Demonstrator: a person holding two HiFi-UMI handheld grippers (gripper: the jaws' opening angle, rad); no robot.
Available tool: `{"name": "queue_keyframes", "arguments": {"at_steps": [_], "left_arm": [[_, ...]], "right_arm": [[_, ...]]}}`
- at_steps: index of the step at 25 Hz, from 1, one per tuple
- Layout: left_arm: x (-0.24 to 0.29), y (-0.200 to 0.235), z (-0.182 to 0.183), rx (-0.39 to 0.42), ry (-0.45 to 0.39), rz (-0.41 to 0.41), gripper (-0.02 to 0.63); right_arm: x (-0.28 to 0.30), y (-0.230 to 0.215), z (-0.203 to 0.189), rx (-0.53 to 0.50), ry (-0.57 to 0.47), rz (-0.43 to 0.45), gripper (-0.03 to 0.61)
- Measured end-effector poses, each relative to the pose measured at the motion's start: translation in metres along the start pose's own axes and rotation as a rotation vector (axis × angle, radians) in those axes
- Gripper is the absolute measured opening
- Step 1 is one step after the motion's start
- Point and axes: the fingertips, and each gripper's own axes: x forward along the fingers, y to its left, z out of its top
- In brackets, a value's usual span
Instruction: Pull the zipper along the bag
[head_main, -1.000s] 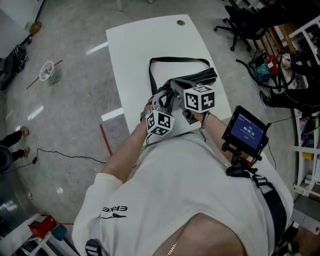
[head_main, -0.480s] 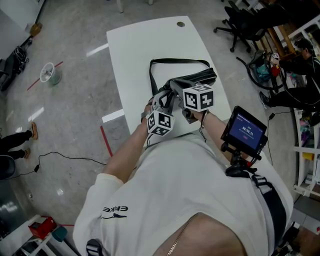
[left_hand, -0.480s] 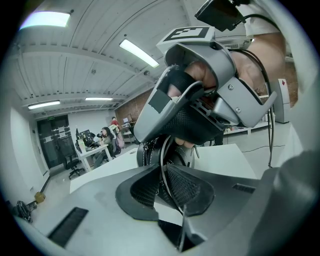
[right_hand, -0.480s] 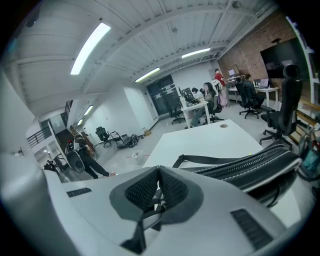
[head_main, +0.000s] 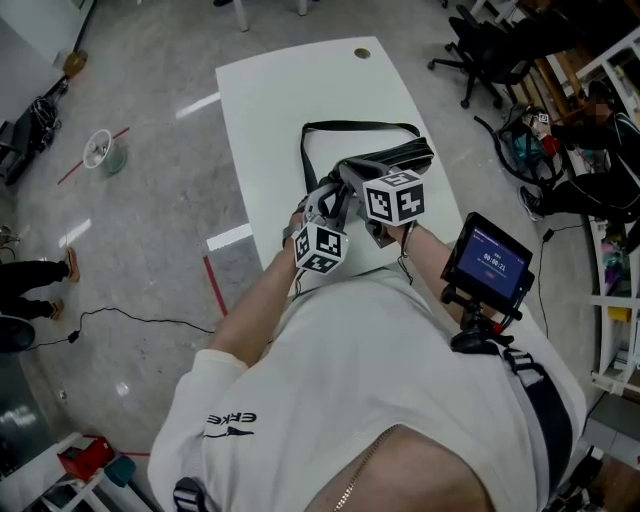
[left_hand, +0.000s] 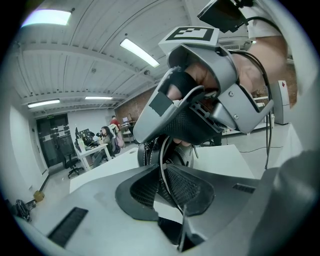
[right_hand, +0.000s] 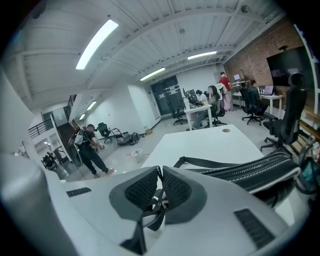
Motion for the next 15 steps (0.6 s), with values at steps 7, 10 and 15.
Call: {"name": "queue_keyframes", "arguments": {"at_steps": [7,10,15], "left_arm": [[-0.009,0.002,0.002,-0.009,-0.004,0.006,0.051],[-0.013,0.003,-0.004,-0.024,0.011,0.012,0.051],[-0.022,0.007,-0.013,-0.049,0.035,0.025,0.051]], "right_arm": [[0.004,0.006,0.002,-0.091,0.028,-0.004,0.084],[0.005,0.008,-0.001,-0.101,0.040,0.011,0.103],[0.002,0.006,-0.003,-0.087,0.035,0.010,0.104]]}}
